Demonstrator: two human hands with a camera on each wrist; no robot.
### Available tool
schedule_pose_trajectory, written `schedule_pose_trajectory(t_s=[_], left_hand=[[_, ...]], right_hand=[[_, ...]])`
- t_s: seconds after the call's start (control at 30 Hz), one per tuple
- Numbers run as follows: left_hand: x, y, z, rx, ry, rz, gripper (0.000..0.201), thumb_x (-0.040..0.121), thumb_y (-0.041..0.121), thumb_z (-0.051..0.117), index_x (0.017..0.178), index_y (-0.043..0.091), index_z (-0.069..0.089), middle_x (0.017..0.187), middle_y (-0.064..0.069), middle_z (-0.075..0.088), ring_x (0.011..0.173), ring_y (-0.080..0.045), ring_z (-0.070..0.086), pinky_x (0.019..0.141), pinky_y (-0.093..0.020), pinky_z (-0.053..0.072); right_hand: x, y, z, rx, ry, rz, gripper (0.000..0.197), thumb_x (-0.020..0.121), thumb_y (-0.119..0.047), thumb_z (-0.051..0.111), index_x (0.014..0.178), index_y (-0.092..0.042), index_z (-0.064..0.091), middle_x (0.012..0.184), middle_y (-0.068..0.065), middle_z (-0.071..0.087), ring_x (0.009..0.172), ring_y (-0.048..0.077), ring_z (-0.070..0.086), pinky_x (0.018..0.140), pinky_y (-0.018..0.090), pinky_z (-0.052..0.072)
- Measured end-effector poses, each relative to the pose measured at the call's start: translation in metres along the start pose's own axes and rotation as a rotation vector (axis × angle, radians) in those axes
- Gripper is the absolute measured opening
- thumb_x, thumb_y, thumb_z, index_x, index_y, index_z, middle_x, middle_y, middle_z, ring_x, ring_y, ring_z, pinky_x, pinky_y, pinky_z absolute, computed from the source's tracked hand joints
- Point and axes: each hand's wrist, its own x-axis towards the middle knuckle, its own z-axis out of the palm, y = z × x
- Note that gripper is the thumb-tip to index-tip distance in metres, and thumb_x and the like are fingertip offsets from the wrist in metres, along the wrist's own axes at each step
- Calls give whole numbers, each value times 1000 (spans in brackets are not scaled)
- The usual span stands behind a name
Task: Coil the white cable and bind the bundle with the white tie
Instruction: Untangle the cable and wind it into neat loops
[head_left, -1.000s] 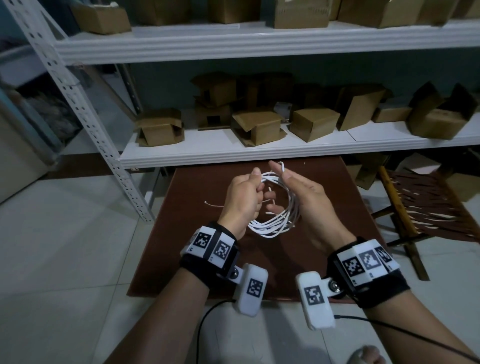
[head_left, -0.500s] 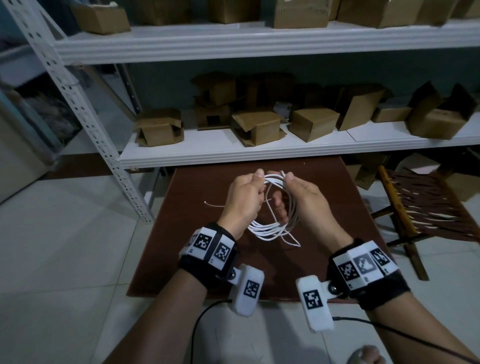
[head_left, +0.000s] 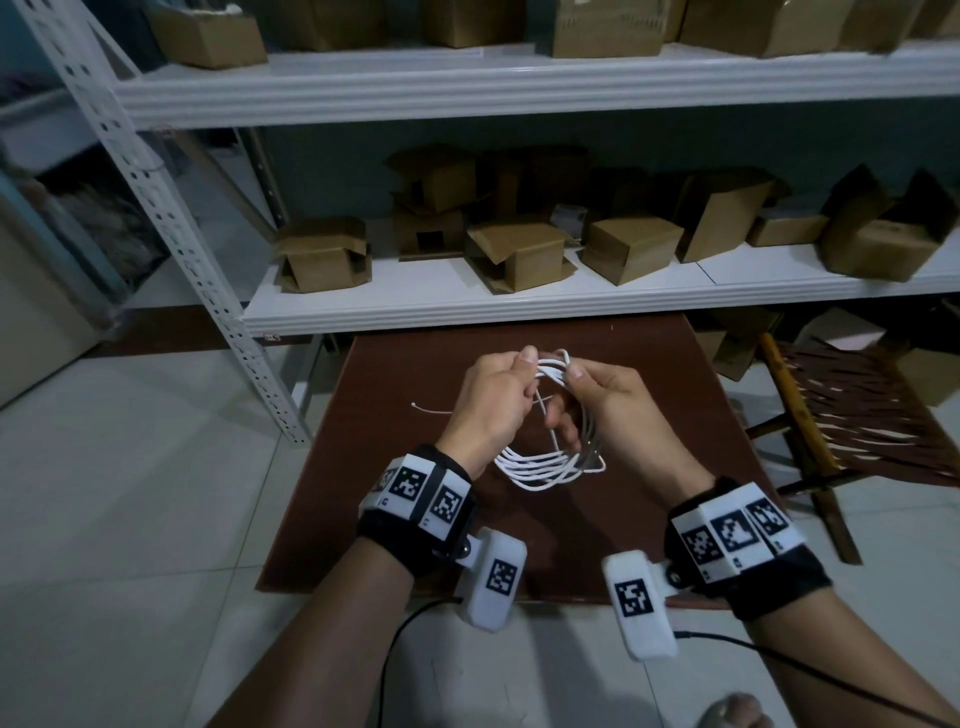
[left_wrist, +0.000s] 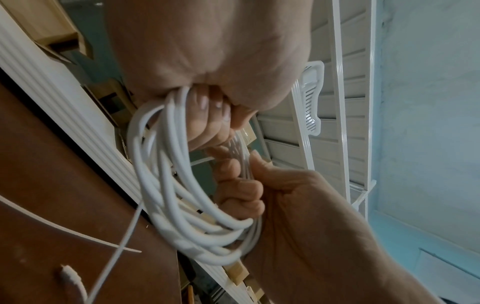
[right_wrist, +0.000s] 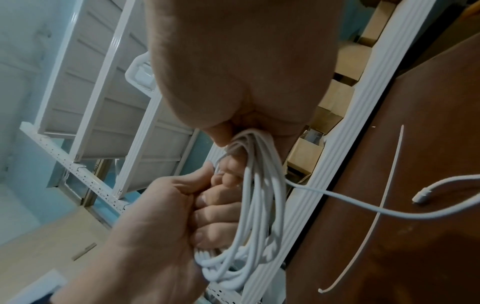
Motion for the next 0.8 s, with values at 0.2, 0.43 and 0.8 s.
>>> schedule_pose_trajectory(t_s=[0.2,0.43,0.8], left_hand=[[-3,0,3,85,1,-2,53,104,50,44,61,20,50,42,10,42,38,-7,33,49,-32,24],[-8,8,6,85,-21,-25,21,84,42,57,76,24,49,54,12,46,51,-14,38,52,-36,27],[-10,9,11,397,14,72,11,90,13,59,83,21,60,82,0,69,74,-18,65,61,-34,45]], right_hand=[[0,4,3,-120,6,74,41,115,-23,37,86,-7,62,60,9,60,44,17,46,46,28,36],[-6,-4,2,-188,0,83,44,109,-22,36,73,-8,56,60,9,56,42,11,42,44,25,33],[-6,-1,5,-117,43,4,59,114,-30,41,56,-20,47,50,2,44,42,8,35,46,20,29]])
